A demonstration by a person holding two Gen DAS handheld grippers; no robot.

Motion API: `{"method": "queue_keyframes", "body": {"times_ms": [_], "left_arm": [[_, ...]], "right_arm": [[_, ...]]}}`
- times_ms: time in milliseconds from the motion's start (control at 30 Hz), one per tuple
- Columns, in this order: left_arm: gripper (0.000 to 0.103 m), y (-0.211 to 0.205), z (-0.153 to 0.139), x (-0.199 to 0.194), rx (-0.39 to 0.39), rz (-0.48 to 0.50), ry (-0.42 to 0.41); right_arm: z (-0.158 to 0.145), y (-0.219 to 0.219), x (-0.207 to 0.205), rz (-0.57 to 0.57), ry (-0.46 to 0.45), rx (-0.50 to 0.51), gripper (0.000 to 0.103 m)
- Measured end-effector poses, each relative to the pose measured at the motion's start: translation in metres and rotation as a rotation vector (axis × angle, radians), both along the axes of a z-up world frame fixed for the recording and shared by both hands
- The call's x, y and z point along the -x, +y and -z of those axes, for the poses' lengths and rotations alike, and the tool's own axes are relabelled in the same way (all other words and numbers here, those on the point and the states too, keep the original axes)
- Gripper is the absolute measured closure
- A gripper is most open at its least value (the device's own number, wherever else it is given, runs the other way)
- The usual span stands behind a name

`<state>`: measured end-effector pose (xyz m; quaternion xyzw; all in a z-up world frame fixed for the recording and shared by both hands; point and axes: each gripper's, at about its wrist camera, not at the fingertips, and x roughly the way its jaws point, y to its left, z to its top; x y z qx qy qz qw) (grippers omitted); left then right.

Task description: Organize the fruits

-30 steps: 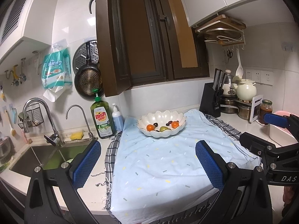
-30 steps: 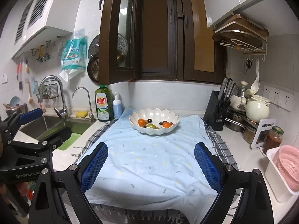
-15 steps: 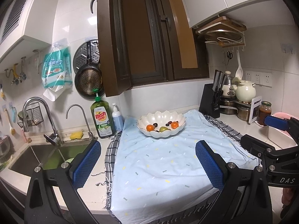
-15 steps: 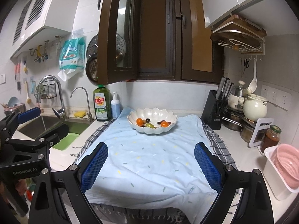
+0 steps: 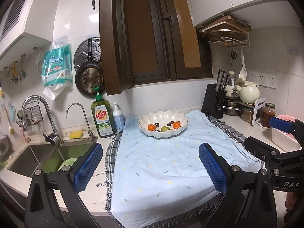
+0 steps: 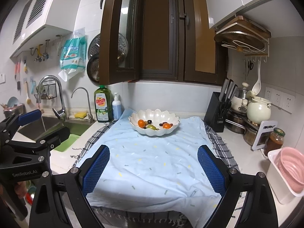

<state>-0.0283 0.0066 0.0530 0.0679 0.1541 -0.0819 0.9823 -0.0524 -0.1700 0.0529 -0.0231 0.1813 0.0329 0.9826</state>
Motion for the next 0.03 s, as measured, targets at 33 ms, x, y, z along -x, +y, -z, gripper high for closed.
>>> {"method": "queue_keyframes", "body": {"times_ms": [33], "left_arm": [[0.000, -0.0004, 0.0005, 0.0005, 0.000, 0.001, -0.001]], "right_arm": [[0.0000, 0.0005, -0.0002, 0.001, 0.001, -0.001, 0.008]]}}
